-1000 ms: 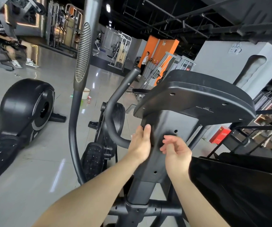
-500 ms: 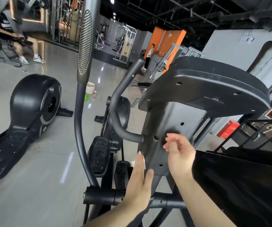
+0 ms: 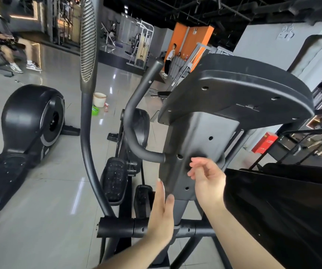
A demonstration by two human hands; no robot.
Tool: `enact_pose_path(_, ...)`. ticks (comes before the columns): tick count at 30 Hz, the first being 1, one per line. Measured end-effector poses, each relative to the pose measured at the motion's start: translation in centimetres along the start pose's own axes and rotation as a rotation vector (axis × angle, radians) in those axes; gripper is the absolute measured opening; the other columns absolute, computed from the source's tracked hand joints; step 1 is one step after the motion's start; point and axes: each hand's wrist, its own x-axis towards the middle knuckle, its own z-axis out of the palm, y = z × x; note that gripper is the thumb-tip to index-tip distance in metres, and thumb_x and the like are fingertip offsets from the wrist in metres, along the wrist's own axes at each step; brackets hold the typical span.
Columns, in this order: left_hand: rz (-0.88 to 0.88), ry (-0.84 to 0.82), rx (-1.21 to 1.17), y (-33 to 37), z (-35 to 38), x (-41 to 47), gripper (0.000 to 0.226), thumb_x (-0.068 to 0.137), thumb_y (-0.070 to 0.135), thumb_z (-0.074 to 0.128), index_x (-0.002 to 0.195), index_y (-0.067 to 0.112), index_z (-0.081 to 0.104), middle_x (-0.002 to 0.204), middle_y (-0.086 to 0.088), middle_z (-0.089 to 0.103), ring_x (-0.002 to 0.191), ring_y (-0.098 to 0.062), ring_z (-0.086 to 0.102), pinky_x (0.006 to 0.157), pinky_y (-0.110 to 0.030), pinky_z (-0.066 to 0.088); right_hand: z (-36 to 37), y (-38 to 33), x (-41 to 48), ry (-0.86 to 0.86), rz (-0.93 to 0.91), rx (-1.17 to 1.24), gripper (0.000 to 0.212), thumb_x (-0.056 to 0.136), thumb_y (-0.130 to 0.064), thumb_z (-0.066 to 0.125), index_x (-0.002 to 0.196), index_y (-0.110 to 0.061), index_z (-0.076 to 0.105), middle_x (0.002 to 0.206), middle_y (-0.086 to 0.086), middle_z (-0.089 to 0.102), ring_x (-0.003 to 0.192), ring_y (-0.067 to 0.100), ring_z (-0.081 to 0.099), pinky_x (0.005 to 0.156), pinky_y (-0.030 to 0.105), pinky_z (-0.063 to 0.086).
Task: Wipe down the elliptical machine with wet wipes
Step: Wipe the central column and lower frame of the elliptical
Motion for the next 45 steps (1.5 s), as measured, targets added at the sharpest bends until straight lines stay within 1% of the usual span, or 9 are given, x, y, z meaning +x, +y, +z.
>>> enact_pose_path(10,-0.03,0.018,0.108,1.1,0.2,-1.1,0.071,0.106,0.016,0.047,0.163,0.029,0.006,0.168,0.019,0.006,0.152,0.007,0.001,0.125,-0.02,0.001,-1.2,1.9,-1.0,0.022,0.073,-0.013,0.033,0.094,0.006,0.05,0.096,-0.017,0.073,0.073,0.008,0.07,0.069,0.013,0.065,0.069,0.021,0.055)
enact_pose_path(13,-0.009,-0.014,0.178,1.7,0.2,-2.1,0.073,0.101,0.018,0.048,0.16,0.042,0.012,0.165,-0.004,0.03,0.151,-0.026,0.027,0.124,-0.048,0.026,-1.4,3.0,-2.0,0.082,0.142,-0.026,0.034,0.094,0.006,0.049,0.096,-0.017,0.073,0.075,0.005,0.071,0.067,0.01,0.065,0.068,0.021,0.055)
enact_pose_path(17,0.121,0.032,0.23,2.1,-1.8,-1.5,0.057,0.093,-0.003,0.048,0.122,0.045,0.056,0.119,0.022,0.058,0.116,-0.007,0.057,0.099,-0.02,0.044,-1.0,4.9,-4.5,0.095,0.233,-0.079,0.031,0.095,0.005,0.048,0.096,-0.018,0.069,0.082,0.0,0.071,0.069,0.016,0.068,0.068,0.027,0.058)
enact_pose_path(20,0.096,0.04,0.23,3.2,-3.3,-1.0,0.046,0.096,-0.005,0.046,0.123,0.03,0.061,0.121,0.024,0.057,0.12,0.004,0.053,0.104,-0.013,0.04,0.2,6.1,-6.4,0.009,0.352,-0.124,0.011,0.096,-0.004,0.058,0.095,-0.013,0.064,0.081,0.005,0.072,0.065,0.015,0.071,0.065,0.032,0.06)
enact_pose_path(24,0.194,-0.078,0.236,4.8,-4.5,-0.6,0.033,0.107,0.008,0.045,0.078,0.018,0.057,0.079,0.007,0.064,0.074,-0.004,0.058,0.074,-0.015,0.045,3.1,6.3,-7.8,-0.082,0.597,-0.067,0.016,0.094,-0.019,0.069,0.09,-0.003,0.067,0.077,0.01,0.076,0.072,0.026,0.077,0.074,0.049,0.064)
enact_pose_path(31,0.092,-0.199,0.22,4.9,-6.6,0.9,0.02,0.098,0.008,0.053,0.082,0.017,0.062,0.086,0.005,0.069,0.091,-0.015,0.068,0.085,-0.027,0.051,6.5,4.6,-8.4,0.168,0.976,0.488,0.023,0.094,-0.008,0.051,0.098,0.005,0.07,0.084,0.02,0.077,0.075,0.031,0.075,0.079,0.041,0.064)
enact_pose_path(35,0.019,-0.223,0.162,6.0,-7.1,0.8,0.031,0.098,0.004,0.056,0.09,0.03,0.07,0.09,0.024,0.073,0.09,0.005,0.068,0.083,-0.019,0.051,7.1,5.1,-8.8,0.167,0.962,0.534,0.024,0.094,-0.013,0.062,0.111,0.004,0.061,0.092,0.019,0.077,0.087,0.034,0.076,0.09,0.045,0.062)
enact_pose_path(40,-0.028,-0.224,0.195,4.6,-7.7,1.3,0.035,0.097,-0.006,0.049,0.12,0.013,0.067,0.102,0.017,0.071,0.094,0.017,0.063,0.077,-0.002,0.046,7.4,5.4,-8.5,0.382,1.004,0.65,0.033,0.087,-0.014,0.082,0.109,0.0,0.063,0.08,0.01,0.077,0.069,0.019,0.074,0.071,0.03,0.061)
enact_pose_path(45,-0.044,-0.243,0.269,3.6,-7.5,1.5,0.033,0.098,0.005,0.055,0.121,0.027,0.065,0.115,0.016,0.068,0.107,0.009,0.062,0.088,-0.014,0.051,7.6,5.7,-7.5,0.45,1.041,0.75,0.017,0.088,-0.003,0.077,0.102,0.003,0.069,0.094,0.017,0.078,0.088,0.026,0.077,0.089,0.036,0.061)
